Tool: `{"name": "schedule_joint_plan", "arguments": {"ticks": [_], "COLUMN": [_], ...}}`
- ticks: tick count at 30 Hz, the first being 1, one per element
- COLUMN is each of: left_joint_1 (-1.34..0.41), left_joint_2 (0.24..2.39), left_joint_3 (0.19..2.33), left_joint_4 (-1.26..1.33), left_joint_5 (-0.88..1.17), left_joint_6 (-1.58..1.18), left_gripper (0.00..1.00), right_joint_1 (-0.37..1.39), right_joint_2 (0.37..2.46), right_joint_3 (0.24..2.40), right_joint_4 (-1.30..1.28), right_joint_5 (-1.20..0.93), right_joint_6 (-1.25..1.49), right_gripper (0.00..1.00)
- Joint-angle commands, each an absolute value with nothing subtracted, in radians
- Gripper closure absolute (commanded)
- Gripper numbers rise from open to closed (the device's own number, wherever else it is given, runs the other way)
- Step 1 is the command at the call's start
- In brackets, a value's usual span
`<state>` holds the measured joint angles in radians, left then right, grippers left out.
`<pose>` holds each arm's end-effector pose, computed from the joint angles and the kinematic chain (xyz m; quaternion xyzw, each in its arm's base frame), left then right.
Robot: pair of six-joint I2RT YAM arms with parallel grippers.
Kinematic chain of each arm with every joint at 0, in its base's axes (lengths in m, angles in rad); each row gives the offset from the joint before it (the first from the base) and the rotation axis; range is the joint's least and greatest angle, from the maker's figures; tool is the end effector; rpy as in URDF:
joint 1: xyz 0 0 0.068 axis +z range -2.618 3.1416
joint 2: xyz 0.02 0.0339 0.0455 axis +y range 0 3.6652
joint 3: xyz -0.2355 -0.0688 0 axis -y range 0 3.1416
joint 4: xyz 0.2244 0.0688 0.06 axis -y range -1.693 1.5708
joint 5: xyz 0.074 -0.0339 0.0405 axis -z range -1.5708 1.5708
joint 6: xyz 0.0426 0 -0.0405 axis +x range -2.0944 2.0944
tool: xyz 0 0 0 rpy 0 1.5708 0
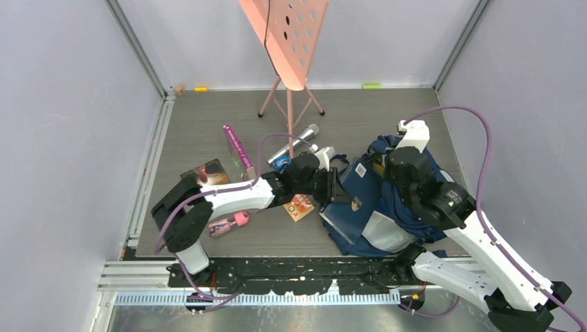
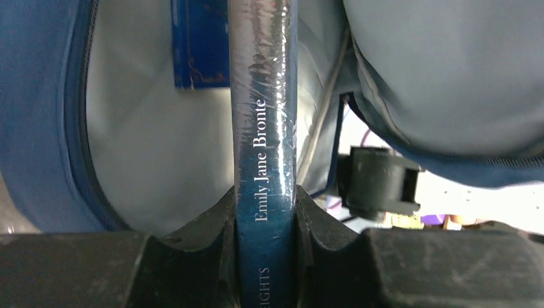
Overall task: Pack the student bag
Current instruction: Place the book in the student bag.
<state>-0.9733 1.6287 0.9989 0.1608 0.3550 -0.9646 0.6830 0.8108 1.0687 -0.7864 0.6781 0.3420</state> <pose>0.1858 -0.2993 0.2134 0.0961 0.8383 -0.5099 0.1677 0.1348 0.0752 0.3454 0.0244 0.8341 -0.0211 0.5506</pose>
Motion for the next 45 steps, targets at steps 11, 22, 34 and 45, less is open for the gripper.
{"name": "schedule_joint_plan", "arguments": {"ticks": [11,22,34,45], "left_joint_1": [-1.004,-1.059,-1.075,-1.075], "left_joint_2": [1.965,2.082,2.216,2.144], "left_joint_3": [1.382,1.487,1.693,1.647], "left_joint_4": [0.363,0.322,0.214,0.119], "left_joint_5": [0.275,0.231,0.119,-0.058], "left_joint_6": [-0.974,-0.944,-0.813,-0.604], "left_gripper": [1.00,1.00,0.99,0.45], "right_joint_1": [0.678,0.679,0.678,0.678], "right_joint_2": [0.784,0.787,0.793,0.752], "right_joint_3": [1.130,1.121,1.114,1.110], "right_joint_4": [-0.742,-0.725,-0.714,-0.723], "right_joint_5": [0.719,0.751,0.744,0.774], "right_joint_6": [0.354,0.345,0.351,0.350], "right_gripper": [1.00,1.00,1.00,1.00]}}
